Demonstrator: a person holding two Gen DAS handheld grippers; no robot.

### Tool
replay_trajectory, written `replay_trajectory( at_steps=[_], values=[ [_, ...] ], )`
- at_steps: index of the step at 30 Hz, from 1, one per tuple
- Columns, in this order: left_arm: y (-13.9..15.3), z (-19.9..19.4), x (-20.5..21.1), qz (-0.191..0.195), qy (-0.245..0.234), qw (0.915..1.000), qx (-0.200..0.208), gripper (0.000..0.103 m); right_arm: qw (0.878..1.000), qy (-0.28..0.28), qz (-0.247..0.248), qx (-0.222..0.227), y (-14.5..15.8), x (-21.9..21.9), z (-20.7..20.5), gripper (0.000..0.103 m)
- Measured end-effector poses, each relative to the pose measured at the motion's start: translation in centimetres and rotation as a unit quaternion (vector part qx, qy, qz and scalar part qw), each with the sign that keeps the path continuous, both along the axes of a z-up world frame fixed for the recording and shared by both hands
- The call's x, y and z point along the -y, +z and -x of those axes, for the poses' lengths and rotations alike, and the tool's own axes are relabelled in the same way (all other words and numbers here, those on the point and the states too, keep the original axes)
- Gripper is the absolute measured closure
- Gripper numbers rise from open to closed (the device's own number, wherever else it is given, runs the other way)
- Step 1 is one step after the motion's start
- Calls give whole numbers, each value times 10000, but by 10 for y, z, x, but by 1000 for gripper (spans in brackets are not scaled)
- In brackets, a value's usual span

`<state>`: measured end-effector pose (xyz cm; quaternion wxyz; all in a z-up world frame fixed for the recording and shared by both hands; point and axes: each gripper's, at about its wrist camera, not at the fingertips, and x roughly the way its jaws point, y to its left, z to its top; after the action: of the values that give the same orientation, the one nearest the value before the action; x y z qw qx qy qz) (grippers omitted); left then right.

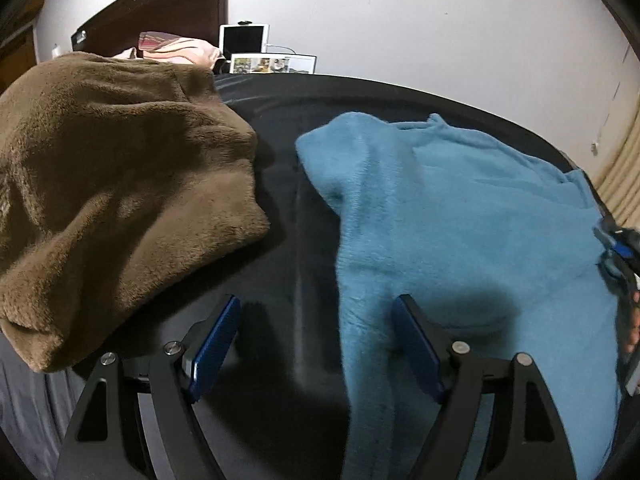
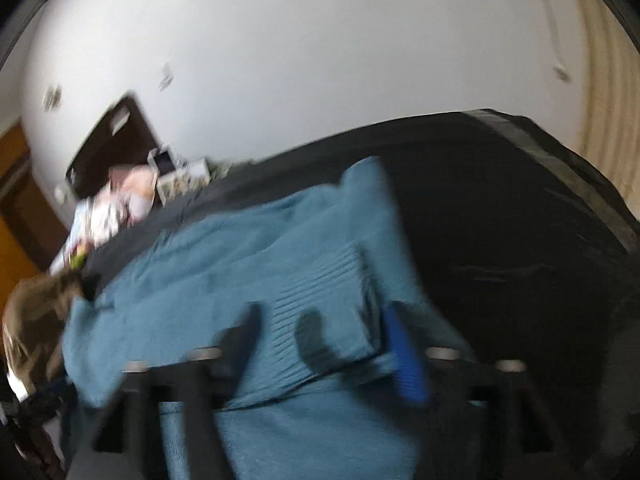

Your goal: Fold clothes

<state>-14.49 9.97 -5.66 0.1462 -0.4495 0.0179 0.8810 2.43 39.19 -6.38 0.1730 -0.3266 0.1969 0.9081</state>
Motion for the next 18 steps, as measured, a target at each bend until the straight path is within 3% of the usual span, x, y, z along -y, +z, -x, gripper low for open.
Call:
replay_trajectory(
  at_steps=[4,8,11,14,18],
  values=[
    [22,-6,0,-181,-18,9994,-294,20,9995,-105,-219,-215,11,1,-13,28],
    [51,-17,-15,-767,-525,9940,-575,19,9968,591,-444,-312,20,30,-2,28],
    [55,-10,-35,-1075,-1034,9879,-415,18,9927,1067,-562,-3,10,47,18,28],
    [38,7,-51,-1081,-1105,9880,-33,18,9868,1422,-666,407,-5,60,37,28],
    [15,30,-60,-661,-796,9943,265,18,9865,1186,-733,864,-26,52,49,27]
  ],
)
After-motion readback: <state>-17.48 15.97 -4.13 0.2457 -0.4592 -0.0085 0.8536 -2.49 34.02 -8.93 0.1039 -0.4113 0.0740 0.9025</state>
